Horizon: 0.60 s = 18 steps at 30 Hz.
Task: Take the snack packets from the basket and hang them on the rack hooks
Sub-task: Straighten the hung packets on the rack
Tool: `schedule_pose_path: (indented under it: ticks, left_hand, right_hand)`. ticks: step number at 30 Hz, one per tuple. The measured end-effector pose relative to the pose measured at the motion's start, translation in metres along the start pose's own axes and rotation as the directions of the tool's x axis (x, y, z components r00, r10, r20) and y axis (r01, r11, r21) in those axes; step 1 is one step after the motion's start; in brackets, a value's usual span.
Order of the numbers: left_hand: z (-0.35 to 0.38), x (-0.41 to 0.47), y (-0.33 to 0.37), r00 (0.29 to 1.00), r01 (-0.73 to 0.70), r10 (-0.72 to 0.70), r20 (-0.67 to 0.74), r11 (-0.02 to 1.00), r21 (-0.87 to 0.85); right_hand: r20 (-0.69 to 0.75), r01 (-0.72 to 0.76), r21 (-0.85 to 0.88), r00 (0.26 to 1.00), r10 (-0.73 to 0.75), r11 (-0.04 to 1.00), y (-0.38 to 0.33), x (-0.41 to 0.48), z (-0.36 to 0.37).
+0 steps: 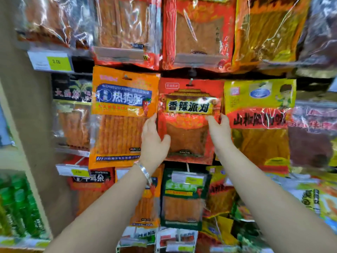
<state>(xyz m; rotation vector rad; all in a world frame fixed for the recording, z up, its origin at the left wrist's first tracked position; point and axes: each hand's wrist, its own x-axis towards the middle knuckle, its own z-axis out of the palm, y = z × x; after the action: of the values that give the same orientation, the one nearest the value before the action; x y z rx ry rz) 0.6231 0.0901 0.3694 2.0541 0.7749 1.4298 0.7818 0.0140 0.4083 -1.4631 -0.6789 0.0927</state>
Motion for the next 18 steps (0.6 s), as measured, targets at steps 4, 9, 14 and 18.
schedule_pose_path:
  ticks: [4,9,14,18]
  left_hand:
    - [0.003,0.002,0.000,0.997,0.076,-0.073,0.037,0.995,-0.070]
    - [0.008,0.006,0.005,0.989,0.136,-0.127,0.076,0.981,-0.138]
    - [0.006,0.004,0.009,0.995,0.092,-0.085,0.044,0.982,-0.168]
    - [0.002,0.003,0.010,0.997,0.065,-0.071,-0.036,0.986,-0.155]
  right_hand:
    - [-0.025,-0.021,0.056,0.999,0.022,0.998,-0.005,0.003,0.005]
    - [0.057,0.052,0.164,0.996,-0.062,0.985,-0.009,-0.006,0.007]
    - [0.026,0.181,0.162,0.982,-0.188,0.970,-0.019,-0.008,0.001]
    - [0.051,0.130,0.214,0.988,-0.144,0.968,-0.024,-0.009,-0.006]
